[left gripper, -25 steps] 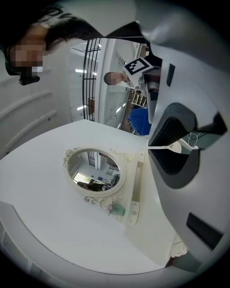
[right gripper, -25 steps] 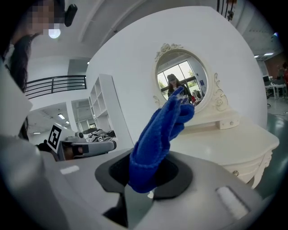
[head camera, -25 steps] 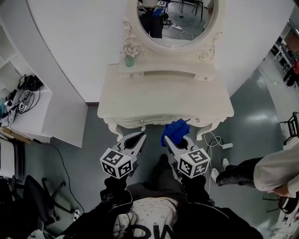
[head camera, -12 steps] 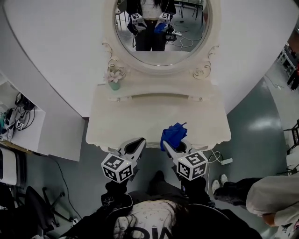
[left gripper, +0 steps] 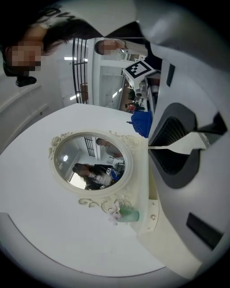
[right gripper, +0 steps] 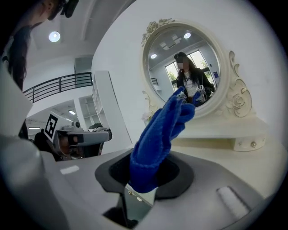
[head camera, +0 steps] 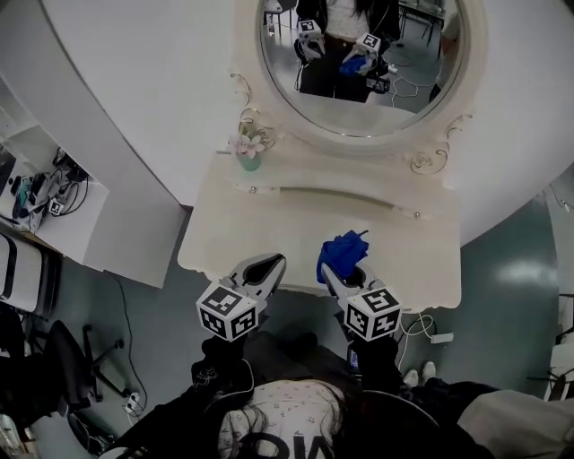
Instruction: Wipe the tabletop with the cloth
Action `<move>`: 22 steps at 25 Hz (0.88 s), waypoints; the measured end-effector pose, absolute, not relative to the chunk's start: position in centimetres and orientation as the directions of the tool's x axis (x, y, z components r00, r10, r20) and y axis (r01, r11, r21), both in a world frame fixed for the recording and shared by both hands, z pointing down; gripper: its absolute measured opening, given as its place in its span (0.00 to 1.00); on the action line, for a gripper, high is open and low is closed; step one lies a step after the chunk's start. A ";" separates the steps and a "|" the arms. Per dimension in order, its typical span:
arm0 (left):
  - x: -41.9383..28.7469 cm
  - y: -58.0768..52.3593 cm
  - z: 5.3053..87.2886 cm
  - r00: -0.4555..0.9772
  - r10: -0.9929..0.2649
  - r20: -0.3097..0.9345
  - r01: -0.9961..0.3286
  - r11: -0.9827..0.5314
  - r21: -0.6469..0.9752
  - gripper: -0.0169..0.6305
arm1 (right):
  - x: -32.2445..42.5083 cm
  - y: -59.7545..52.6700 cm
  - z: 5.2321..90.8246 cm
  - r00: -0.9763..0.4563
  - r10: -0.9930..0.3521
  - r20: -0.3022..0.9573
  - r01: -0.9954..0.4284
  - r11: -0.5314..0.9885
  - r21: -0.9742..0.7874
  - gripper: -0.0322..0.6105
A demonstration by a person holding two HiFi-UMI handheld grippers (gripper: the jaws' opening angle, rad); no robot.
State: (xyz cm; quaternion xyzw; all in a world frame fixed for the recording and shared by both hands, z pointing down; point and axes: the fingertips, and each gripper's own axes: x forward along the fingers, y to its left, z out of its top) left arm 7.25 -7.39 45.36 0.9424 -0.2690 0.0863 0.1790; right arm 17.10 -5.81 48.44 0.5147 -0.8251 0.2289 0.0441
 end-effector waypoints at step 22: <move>1.4 -22.0 45.4 0.912 -0.326 0.250 -0.390 -0.880 0.272 0.03 | 11.2 -27.2 49.5 -0.306 -0.854 0.420 -0.951 0.290 -0.104 0.22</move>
